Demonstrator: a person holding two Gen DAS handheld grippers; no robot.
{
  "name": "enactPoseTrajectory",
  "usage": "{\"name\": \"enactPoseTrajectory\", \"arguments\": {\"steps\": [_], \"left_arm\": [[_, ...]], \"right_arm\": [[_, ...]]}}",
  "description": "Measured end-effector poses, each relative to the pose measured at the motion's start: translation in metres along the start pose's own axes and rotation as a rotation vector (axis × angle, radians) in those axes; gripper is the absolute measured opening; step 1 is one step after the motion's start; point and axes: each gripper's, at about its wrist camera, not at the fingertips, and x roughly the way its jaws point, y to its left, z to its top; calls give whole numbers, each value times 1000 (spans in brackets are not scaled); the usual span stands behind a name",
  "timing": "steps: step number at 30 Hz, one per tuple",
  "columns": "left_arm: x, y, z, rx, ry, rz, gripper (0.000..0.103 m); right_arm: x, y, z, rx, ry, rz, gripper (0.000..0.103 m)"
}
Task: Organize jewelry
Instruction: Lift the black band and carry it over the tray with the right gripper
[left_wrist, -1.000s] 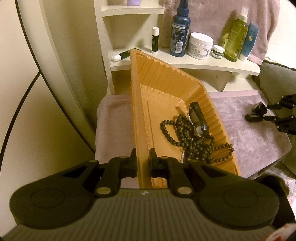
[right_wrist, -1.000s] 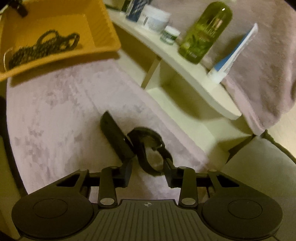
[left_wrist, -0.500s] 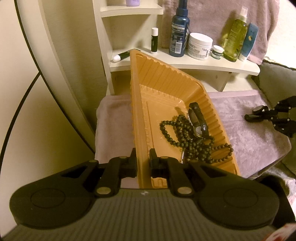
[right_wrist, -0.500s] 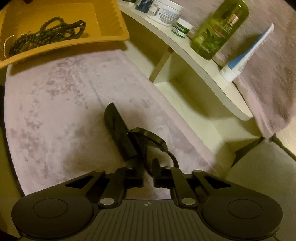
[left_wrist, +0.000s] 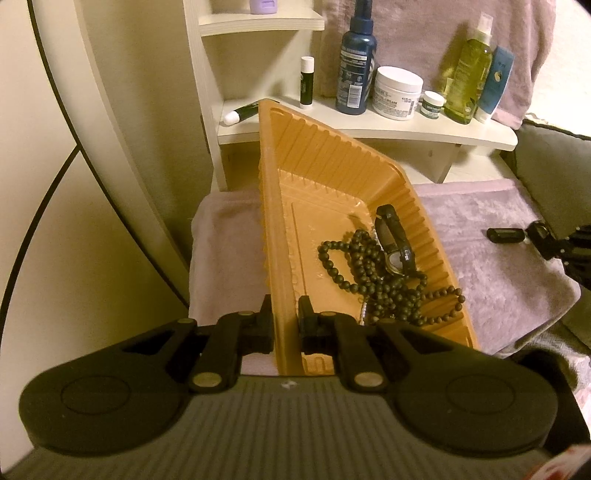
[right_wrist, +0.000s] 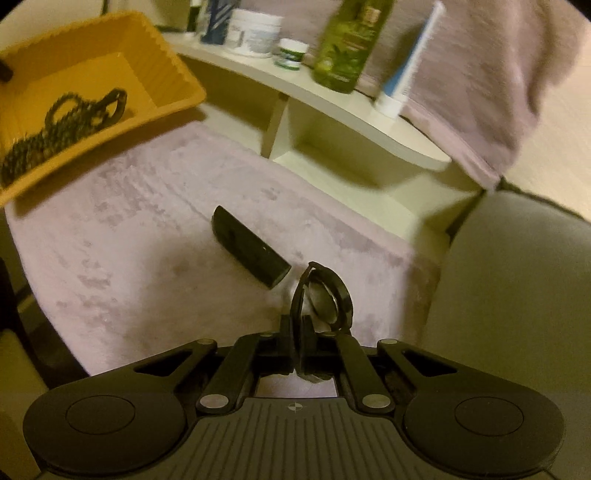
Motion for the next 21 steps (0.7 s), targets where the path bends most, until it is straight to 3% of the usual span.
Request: {"name": "enactPoseTrajectory", "arguments": {"steps": [11,21], "left_arm": [[-1,-2,2,-10,0,11,10],[-1,-2,2,-30,-6,17,10]], "right_arm": [[-36,26,2,133,-58,34,3],[-61,72,29,166,-176,158,3]]}}
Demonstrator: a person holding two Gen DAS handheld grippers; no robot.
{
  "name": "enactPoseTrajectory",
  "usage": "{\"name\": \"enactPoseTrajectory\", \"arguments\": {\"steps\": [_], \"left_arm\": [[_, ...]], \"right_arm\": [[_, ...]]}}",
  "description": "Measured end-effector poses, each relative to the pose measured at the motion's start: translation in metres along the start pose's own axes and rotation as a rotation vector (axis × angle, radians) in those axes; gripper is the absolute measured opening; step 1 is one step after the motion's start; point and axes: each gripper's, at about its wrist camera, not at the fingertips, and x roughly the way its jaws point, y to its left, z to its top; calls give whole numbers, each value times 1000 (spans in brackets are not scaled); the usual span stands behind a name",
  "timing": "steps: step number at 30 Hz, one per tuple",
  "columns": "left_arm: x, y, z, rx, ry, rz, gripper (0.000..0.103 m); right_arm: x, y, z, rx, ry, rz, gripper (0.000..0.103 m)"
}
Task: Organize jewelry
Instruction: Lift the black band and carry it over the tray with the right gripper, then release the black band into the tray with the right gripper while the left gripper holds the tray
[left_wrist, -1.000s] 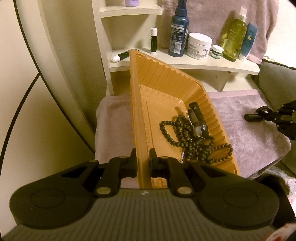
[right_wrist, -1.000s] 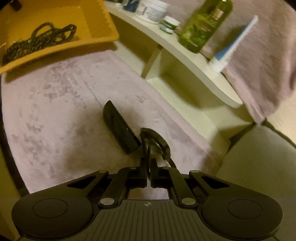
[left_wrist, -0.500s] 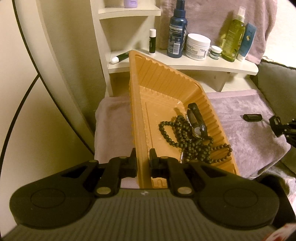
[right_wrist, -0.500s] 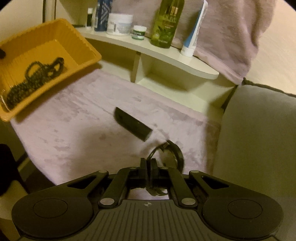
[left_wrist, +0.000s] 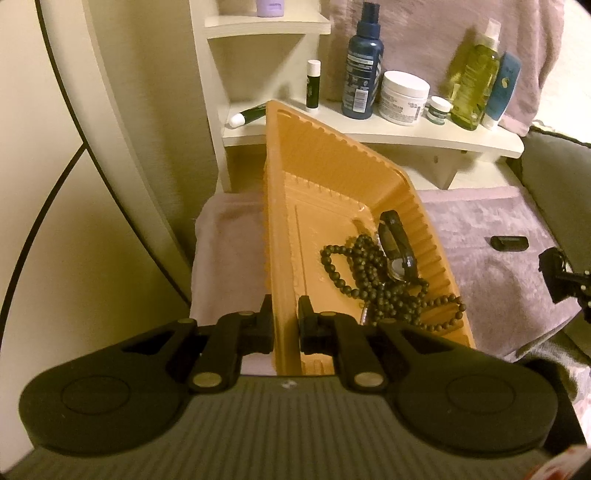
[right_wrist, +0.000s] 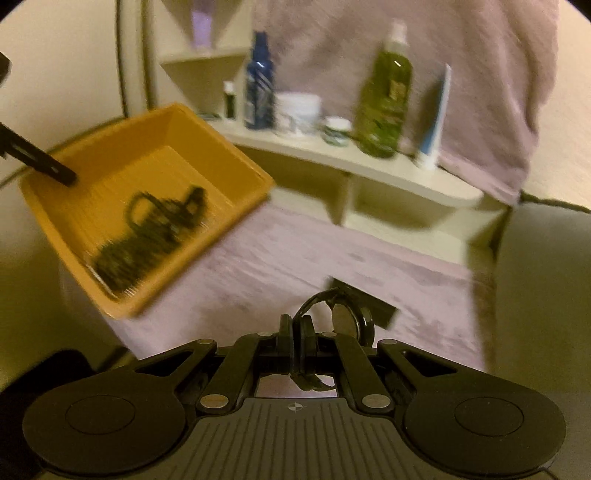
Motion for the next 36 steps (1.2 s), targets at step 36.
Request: {"name": "enactPoseTrajectory", "arguments": {"steps": [36], "left_arm": [[0,-1,2,-22,-7,8,10]], "right_arm": [[72,124,67,-9,-63,380,3]]}}
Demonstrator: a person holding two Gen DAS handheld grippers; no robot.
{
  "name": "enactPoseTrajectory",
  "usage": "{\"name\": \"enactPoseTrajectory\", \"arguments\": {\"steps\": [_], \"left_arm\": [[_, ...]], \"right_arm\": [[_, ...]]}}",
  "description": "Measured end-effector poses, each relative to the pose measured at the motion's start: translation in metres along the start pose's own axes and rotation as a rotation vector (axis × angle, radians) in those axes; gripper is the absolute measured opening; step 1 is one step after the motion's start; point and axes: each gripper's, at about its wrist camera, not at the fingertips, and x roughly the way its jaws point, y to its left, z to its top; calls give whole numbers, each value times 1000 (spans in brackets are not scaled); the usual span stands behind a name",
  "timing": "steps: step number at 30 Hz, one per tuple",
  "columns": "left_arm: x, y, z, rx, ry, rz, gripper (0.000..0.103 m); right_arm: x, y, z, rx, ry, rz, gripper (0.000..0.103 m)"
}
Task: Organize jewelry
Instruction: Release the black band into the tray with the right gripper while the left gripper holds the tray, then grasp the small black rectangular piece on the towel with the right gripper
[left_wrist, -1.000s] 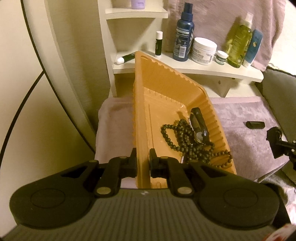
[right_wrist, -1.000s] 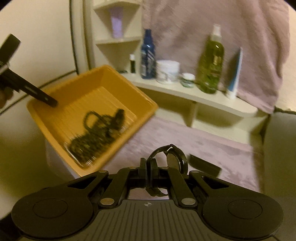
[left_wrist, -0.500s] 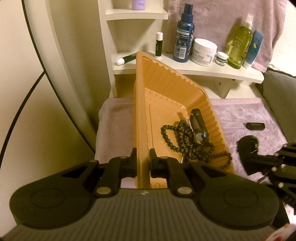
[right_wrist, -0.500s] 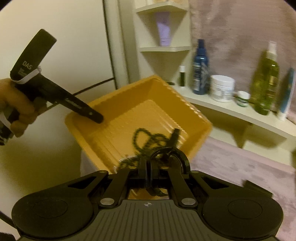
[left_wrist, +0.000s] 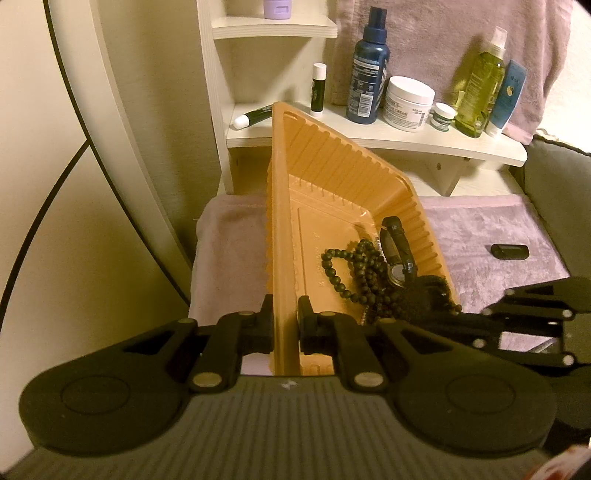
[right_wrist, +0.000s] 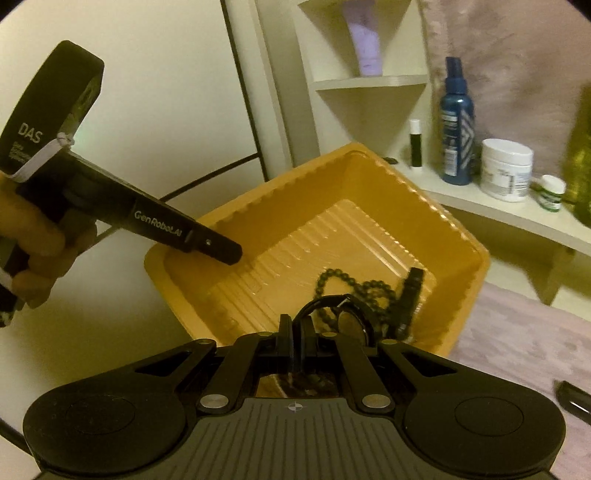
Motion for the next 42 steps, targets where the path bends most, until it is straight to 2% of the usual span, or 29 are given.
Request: {"name": "enactPoseTrajectory", "arguments": {"steps": [3,9,17,23,33,37,42], "left_arm": [[0,-1,0,0,-1,0,10],[0,-1,0,-2,0,-4,10],[1,1,0,-2,0,-4,10],[1,2,0,-1,-3,-3,10],[-1,-1,0,3,-6,1,10],[-1,-1,0,5,-5,0,10],[-1,-1,1,12,-1,-1,10]], "right_arm": [[7,-2,0,18,-17,9,4],[2,-12,-2,64,-53,-4,25],[-17,-25,-9,93,-63,-63,29],[-44,-47,-25,136,-72,-151,38],[-93,-105,-64,215,-54,-361,46],[-106,-125,-71,183,-32,-429,47],[-115,-149,-78,55,21,-445,47]]}}
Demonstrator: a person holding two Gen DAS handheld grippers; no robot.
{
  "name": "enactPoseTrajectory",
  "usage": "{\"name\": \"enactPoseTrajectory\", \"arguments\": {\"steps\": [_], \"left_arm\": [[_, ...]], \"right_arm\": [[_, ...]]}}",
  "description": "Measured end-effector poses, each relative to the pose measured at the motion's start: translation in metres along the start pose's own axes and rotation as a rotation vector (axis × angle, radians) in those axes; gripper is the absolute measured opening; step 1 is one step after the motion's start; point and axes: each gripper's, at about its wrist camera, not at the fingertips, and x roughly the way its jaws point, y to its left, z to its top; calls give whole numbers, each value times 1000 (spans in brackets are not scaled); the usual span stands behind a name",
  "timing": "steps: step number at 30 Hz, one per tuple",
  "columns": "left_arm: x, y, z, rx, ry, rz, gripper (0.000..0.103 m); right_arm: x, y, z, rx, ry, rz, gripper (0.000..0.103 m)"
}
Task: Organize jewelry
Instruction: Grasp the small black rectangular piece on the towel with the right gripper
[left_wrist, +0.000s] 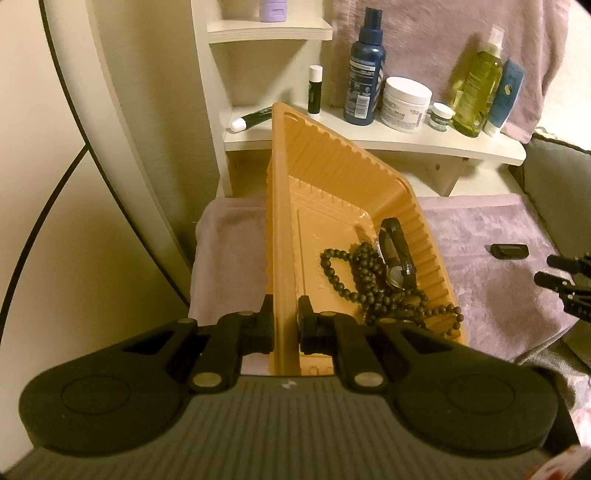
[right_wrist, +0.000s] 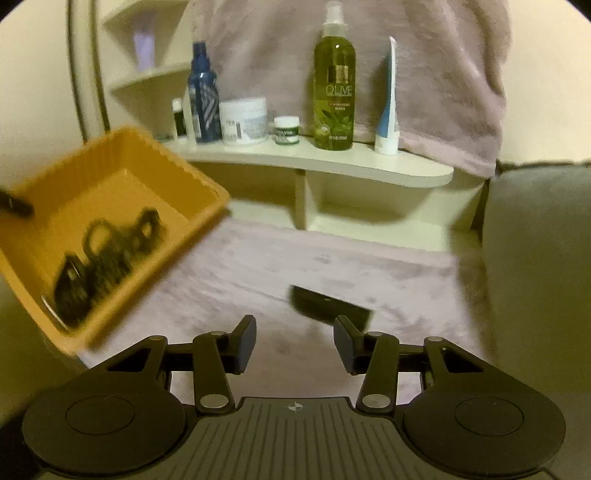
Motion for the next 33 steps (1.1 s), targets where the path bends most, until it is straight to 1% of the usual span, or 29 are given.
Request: {"name": "enactPoseTrajectory", "arguments": {"steps": [2,4,10,11,15,18,22,24,25,29,33], "left_arm": [[0,0,0,2,1,-1,10],[0,0,0,1,1,0,10],[0,0,1,3,2,0,10],[0,0,1,1,3,-1,10],[0,0,1,2,4,0,10],[0,-1,1,6,6,0,10],[1,0,2,7,7,-1,10],[1,0,2,10,8,-2,10],[1,0,2,10,9,-3,10],[2,0,1,9,9,-5,10],[2,0,1,7,8,-8,10]], "right_arm": [[3,-12,-1,-68,14,14,47],[8,-20,1,-131,33,6,47],[30,-39,9,-328,87,80,47],[34,-43,11,-343,100,106,47],[53,-47,16,-403,136,160,47],[68,-45,18,-440,170,180,47],[79,-40,19,-466,190,207,47],[81,-39,20,-461,196,216,45],[82,-39,21,-456,202,220,39],[80,-36,21,-440,227,213,30],[76,-34,21,-393,244,200,26]]}}
